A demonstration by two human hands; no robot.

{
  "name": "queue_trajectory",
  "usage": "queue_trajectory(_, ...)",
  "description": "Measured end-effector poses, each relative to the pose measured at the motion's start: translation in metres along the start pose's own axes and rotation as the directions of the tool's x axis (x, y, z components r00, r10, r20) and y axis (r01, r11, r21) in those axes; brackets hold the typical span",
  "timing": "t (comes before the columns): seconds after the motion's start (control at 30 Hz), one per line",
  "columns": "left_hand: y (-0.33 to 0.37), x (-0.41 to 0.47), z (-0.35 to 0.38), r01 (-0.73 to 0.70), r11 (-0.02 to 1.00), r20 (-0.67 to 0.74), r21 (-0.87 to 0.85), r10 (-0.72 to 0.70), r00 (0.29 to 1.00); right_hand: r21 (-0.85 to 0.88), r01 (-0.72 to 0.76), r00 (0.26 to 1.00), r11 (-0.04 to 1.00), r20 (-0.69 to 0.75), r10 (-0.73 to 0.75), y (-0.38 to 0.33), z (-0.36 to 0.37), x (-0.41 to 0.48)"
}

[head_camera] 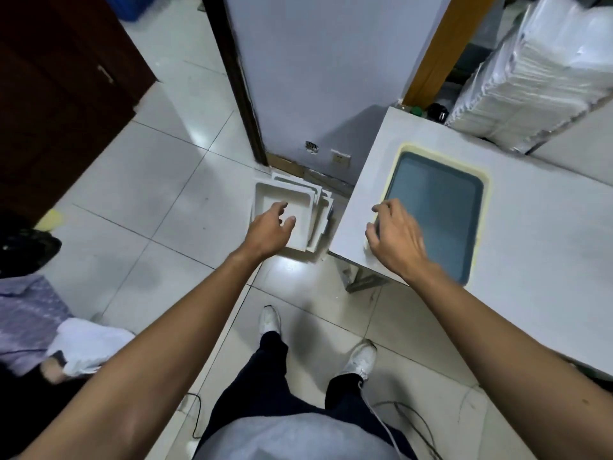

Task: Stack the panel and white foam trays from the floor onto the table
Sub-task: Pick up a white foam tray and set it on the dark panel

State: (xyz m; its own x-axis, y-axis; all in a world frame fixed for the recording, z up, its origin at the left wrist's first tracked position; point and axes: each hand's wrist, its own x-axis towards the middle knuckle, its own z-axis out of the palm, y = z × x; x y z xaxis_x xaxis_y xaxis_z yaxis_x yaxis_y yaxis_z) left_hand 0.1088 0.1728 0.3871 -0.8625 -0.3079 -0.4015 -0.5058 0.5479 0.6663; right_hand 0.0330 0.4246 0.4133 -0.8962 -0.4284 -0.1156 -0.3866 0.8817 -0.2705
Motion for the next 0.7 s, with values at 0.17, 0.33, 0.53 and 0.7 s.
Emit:
queue_trajectory(0.17,-0.058,0.005,-0.020,0.096,0.995,-0.012,-0.030,-0.096,0.995,-0.013,0.086,0.996,0.996,0.015,-0.086,-0.048,0.035,0.032)
queue_trajectory(0.33,-0.102,0.029,-0.033,0.158,0.987,-0.038,-0.042,-0.159,0.986,-0.022,0.088,0.991,0.996,0.105,-0.086,-0.089,0.075,0.066)
queue_trajectory(0.53,-0.153,0.078,-0.036,0.161,0.987,-0.023,-0.006,-0.161,0.987,0.004,0.012,0.972,1.000,0.236,-0.012,-0.103,0.134,0.115)
queue_trajectory(0.7,-0.198,0.126,-0.026,0.174,0.984,0.018,0.044,-0.175,0.984,-0.018,-0.177,0.921,0.984,0.349,0.172,-0.104,0.191,0.157)
